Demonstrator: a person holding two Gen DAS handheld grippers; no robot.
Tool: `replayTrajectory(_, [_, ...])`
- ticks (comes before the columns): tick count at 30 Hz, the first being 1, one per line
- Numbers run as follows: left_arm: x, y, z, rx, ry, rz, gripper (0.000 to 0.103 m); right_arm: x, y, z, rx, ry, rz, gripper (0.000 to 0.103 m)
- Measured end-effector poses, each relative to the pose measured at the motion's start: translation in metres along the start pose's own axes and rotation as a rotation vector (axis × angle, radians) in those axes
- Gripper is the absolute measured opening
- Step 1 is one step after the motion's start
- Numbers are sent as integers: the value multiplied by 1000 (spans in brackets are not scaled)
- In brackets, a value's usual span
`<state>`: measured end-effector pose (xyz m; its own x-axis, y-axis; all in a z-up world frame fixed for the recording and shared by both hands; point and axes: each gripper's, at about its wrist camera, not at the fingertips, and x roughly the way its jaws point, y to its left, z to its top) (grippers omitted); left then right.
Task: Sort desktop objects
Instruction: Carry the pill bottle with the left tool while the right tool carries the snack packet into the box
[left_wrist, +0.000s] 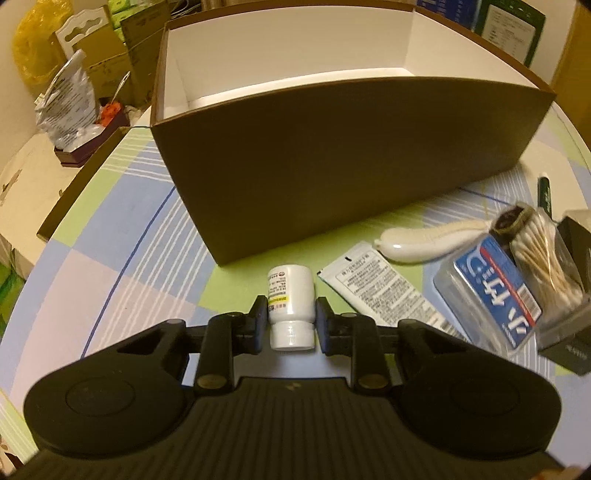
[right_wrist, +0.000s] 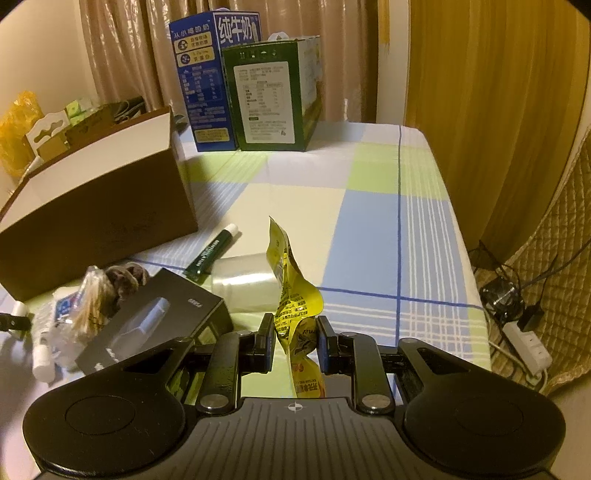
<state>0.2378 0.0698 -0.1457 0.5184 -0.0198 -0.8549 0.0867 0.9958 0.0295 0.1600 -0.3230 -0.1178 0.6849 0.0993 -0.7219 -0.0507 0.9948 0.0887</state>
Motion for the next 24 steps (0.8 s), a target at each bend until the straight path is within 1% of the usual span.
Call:
replayTrajectory(6, [-18, 3, -4, 13, -21, -48, 22, -13, 8, 6, 32, -10, 33, 19])
replayTrajectory(12, [-50, 9, 1, 16, -83, -101, 22, -27, 20, 19, 63, -33, 91, 19])
replayTrajectory(18, [-81, 7, 18, 33, -153, -137, 22, -34, 36, 39, 81, -48, 173, 19])
replayTrajectory(24, [-102, 9, 40, 44, -215, -157, 22, -33, 58, 65, 62, -67, 254, 19])
